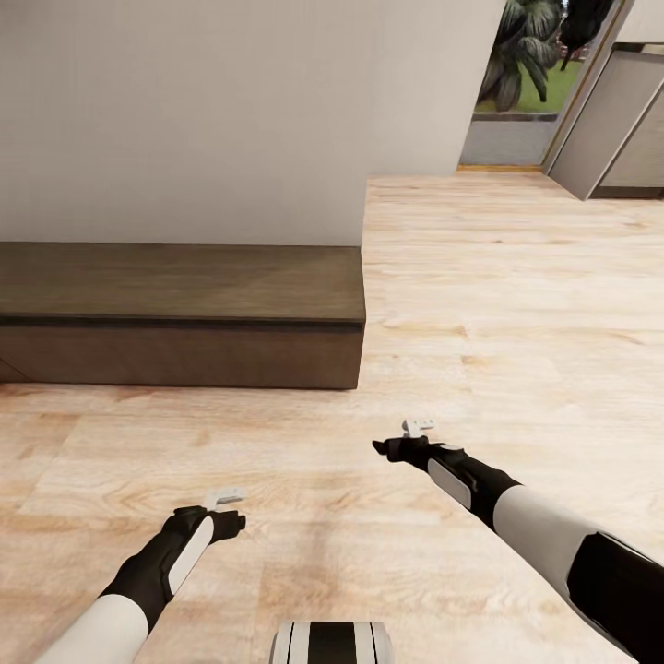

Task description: Place each of the two pumpkins and all three candles from the living room inside a cabinet in the living room (use any cabinet), then make sure every cabinet is closed, and position the cauldron so it is next to a table in the living room.

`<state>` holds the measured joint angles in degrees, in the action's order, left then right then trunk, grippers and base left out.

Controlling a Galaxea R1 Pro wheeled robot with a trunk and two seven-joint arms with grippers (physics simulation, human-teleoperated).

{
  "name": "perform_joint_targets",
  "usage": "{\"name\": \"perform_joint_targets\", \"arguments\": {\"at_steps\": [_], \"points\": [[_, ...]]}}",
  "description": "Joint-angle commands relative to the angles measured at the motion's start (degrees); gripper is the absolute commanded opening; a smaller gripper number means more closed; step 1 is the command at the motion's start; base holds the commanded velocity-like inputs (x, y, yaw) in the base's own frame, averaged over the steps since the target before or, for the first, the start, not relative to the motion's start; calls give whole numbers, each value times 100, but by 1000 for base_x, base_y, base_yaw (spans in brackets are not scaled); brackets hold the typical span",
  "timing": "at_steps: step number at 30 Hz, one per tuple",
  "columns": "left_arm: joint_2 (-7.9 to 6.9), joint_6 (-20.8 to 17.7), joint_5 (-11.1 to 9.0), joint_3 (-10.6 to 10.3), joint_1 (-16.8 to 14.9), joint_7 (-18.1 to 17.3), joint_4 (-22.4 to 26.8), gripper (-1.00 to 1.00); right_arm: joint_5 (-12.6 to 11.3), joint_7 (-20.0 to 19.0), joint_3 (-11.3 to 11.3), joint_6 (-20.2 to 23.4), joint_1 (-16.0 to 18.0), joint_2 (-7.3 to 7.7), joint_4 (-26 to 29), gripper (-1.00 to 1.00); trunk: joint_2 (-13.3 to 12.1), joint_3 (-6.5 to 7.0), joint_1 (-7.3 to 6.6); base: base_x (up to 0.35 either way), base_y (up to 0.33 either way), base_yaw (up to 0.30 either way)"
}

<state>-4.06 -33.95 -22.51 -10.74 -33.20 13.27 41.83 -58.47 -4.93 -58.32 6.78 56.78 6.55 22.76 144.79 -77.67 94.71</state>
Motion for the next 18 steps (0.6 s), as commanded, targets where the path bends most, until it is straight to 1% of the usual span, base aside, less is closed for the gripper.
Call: {"name": "perform_joint_targets", "arguments": {"at_steps": [1, 9, 10, 14, 18], "points": [[-7, -16, -60, -33, -2, 53, 9, 100, -33, -4, -26, -19, 3, 5, 8, 100, 2, -4, -1, 0, 0, 0], [-7, -16, -61, -33, -2, 53, 10, 100, -33, 7, -30, -275, 4, -1, 9, 100, 2, -4, -1, 0, 0, 0], [-7, -16, -61, -33, -2, 53, 10, 100, -33, 6, -30, -431, 2, -1, 9, 100, 2, -4, -1, 0, 0, 0], [-7, -16, -61, -33, -2, 53, 10, 100, -31, 7, -30, -432, 0, -3, 9, 100, 2, -4, -1, 8, 0, 0], [-14, -16, -61, -26, -2, 53, 9, 100, -26, 14, -30, -431, 1, -2, 4, 100, 2, -4, -1, 159, 0, 0]]}}
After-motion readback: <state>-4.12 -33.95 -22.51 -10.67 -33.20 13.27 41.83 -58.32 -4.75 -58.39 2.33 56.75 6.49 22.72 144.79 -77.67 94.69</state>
